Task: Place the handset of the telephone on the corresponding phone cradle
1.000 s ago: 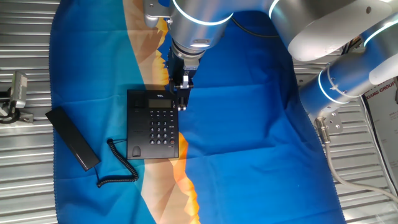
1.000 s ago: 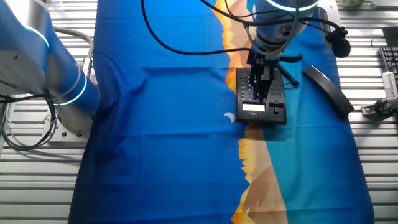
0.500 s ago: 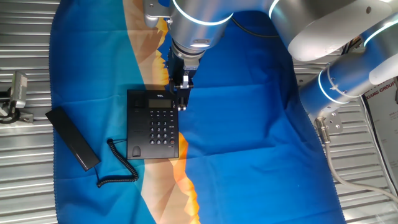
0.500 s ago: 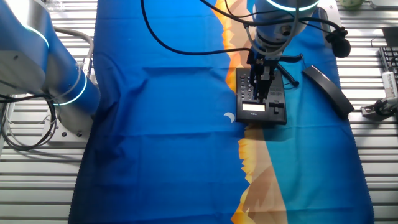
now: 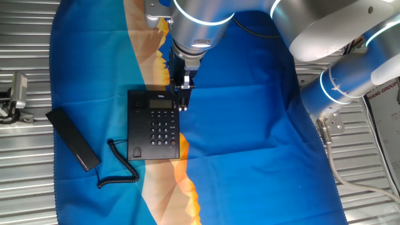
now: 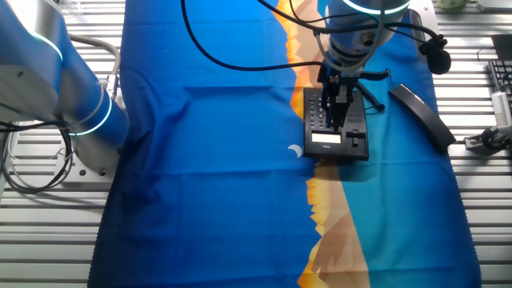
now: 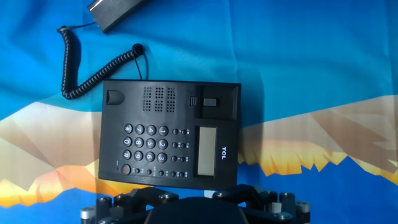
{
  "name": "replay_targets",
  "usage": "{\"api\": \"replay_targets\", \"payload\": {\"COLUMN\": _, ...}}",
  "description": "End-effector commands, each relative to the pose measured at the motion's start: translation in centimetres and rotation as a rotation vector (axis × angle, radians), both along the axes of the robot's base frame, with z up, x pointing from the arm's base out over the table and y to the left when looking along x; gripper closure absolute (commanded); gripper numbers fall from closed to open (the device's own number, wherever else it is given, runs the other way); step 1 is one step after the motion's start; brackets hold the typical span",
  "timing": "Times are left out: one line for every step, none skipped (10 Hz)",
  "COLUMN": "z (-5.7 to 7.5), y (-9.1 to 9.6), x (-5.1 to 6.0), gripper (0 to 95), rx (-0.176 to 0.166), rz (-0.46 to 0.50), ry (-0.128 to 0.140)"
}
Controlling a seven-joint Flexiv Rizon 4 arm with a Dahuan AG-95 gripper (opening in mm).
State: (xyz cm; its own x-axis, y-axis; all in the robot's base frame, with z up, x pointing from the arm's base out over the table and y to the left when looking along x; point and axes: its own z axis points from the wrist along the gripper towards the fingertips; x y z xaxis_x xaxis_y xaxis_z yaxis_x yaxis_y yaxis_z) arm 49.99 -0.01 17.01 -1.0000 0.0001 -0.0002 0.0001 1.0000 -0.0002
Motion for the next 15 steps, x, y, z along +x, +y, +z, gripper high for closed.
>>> {"api": "replay_targets", "payload": {"z": -0.01, "y": 0.01, "x": 0.00, "gripper": 95.0, "rx": -0.003, "rz": 0.013, "ry": -0.085}}
{"api": "replay_targets", "payload": {"z": -0.01, "y": 0.01, "x": 0.00, "gripper": 95.0, "rx": 0.002, "rz": 0.010, "ry": -0.085}}
{"api": "replay_targets", "payload": {"z": -0.01, "y": 0.01, "x": 0.00, "gripper": 95.0, "rx": 0.001, "rz": 0.009, "ry": -0.085}}
{"api": "replay_targets", "payload": {"z": -0.01, "y": 0.01, "x": 0.00, "gripper": 95.0, "rx": 0.000, "rz": 0.010, "ry": -0.085}}
{"api": "replay_targets", "payload": {"z": -0.01, "y": 0.01, "x": 0.00, "gripper": 95.0, "rx": -0.001, "rz": 0.010, "ry": -0.085}}
{"api": "replay_targets", "payload": {"z": -0.01, "y": 0.01, "x": 0.00, "gripper": 95.0, "rx": -0.001, "rz": 0.010, "ry": -0.085}}
{"api": "replay_targets", "payload": {"z": -0.01, "y": 0.01, "x": 0.00, "gripper": 95.0, "rx": -0.002, "rz": 0.010, "ry": -0.084}}
{"api": "replay_targets", "payload": {"z": -0.01, "y": 0.01, "x": 0.00, "gripper": 95.0, "rx": -0.002, "rz": 0.010, "ry": -0.085}}
{"api": "replay_targets", "payload": {"z": -0.01, "y": 0.01, "x": 0.00, "gripper": 95.0, "rx": -0.002, "rz": 0.011, "ry": -0.086}}
{"api": "replay_targets", "payload": {"z": -0.01, "y": 0.01, "x": 0.00, "gripper": 95.0, "rx": -0.002, "rz": 0.011, "ry": -0.086}}
{"api": "replay_targets", "payload": {"z": -0.01, "y": 0.01, "x": 0.00, "gripper": 95.0, "rx": -0.002, "rz": 0.011, "ry": -0.086}}
{"api": "replay_targets", "payload": {"z": -0.01, "y": 0.01, "x": 0.00, "gripper": 95.0, "rx": -0.001, "rz": 0.011, "ry": -0.087}}
{"api": "replay_targets", "payload": {"z": -0.01, "y": 0.01, "x": 0.00, "gripper": 95.0, "rx": -0.002, "rz": 0.011, "ry": -0.087}}
{"api": "replay_targets", "payload": {"z": -0.01, "y": 0.01, "x": 0.00, "gripper": 95.0, "rx": -0.002, "rz": 0.011, "ry": -0.087}}
{"api": "replay_targets", "payload": {"z": -0.01, "y": 0.01, "x": 0.00, "gripper": 95.0, "rx": -0.002, "rz": 0.012, "ry": -0.088}}
